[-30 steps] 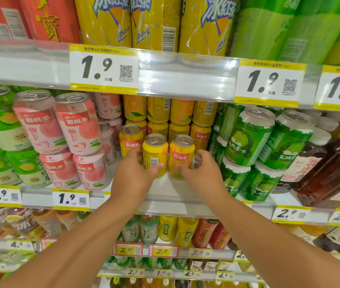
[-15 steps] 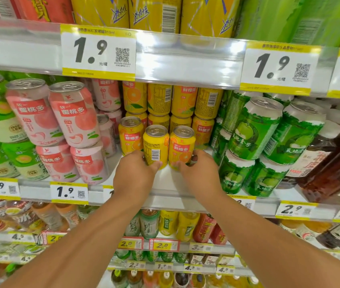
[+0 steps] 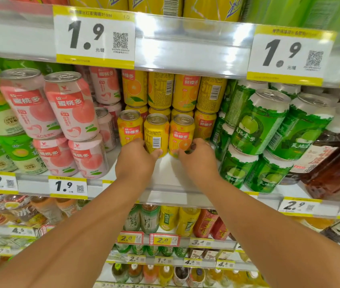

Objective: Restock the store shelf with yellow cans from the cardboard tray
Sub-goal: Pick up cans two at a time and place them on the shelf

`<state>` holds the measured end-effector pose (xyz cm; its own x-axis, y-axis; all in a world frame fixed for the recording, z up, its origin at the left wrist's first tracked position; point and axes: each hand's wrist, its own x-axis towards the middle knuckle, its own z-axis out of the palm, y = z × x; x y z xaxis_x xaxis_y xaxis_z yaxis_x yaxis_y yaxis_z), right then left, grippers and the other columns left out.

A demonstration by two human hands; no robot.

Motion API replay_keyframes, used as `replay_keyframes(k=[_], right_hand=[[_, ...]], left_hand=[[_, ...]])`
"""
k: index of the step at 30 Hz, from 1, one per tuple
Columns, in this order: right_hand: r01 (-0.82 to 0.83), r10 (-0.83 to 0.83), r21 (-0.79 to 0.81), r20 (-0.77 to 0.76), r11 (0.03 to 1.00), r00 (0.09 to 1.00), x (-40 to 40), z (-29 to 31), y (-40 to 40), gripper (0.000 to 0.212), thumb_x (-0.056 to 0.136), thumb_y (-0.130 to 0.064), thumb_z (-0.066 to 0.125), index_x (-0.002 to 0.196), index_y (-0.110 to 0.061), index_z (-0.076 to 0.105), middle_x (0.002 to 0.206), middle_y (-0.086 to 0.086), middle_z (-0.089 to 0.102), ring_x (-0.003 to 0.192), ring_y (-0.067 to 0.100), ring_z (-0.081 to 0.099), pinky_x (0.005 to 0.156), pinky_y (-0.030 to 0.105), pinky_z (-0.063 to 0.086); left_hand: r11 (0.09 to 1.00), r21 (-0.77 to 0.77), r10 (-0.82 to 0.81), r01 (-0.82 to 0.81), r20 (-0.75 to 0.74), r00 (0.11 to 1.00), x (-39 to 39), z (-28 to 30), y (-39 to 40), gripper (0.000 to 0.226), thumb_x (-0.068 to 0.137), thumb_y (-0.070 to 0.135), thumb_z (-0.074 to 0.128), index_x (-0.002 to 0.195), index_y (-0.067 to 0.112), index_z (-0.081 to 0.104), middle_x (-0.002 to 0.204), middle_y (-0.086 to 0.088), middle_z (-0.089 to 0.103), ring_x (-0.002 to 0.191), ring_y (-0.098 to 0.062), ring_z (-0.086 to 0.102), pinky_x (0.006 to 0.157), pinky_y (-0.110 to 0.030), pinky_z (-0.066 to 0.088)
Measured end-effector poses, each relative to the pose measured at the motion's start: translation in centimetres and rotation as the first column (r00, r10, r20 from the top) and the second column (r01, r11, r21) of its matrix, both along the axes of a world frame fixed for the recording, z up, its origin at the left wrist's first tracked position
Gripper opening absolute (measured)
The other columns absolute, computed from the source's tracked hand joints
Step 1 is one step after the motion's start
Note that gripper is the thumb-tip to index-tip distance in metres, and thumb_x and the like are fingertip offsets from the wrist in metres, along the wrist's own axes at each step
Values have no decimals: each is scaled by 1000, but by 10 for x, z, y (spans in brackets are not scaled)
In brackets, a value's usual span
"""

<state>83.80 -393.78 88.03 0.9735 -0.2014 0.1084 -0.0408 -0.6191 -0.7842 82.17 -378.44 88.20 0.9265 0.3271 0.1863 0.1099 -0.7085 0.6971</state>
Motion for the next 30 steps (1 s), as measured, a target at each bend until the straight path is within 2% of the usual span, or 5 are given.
replay_keyframes(k=[3,7,12,21,30], right_hand=[[-30,29,-104,-10,994,1000,-13,2,-4,36,87,-36,70,111,-11,59,114,10,60,105,26,59,81,31,45],[-149,120,-400,-96,904,988,-37,3,-4,48,95,-41,56,128,-7,51,127,15,52,121,32,51,96,40,47],[-270,227,-598,-148,754,963,-69,12,-1,70,97,-53,47,152,-13,30,160,8,25,151,26,15,118,41,28],[-318,411,-749,-67,582,909,-134,-20,-27,73,100,-53,36,158,-13,15,166,7,6,154,23,-3,125,38,4],[-409,521,-727,-83,551,849,-214,-80,-57,79,99,-54,39,158,-11,9,166,8,2,154,24,-4,125,41,8]], left_hand=[[993,108,-53,50,30,998,-15,-3,2,45,81,54,71,107,17,67,103,-6,72,97,-27,65,77,-39,55],[900,410,-125,146,-78,989,-40,-1,11,58,87,63,54,130,23,57,121,-7,65,115,-29,56,84,-39,50],[812,500,-233,301,-194,953,-64,1,26,77,93,68,35,156,23,27,162,-4,29,149,-24,23,117,-40,29],[708,632,-286,314,-150,946,-129,-34,28,82,93,71,30,158,21,20,166,-9,14,153,-28,10,124,-46,12],[690,656,-213,305,-218,952,-229,-82,10,85,89,77,18,159,31,6,167,-3,-4,154,-24,-6,124,-46,0]])
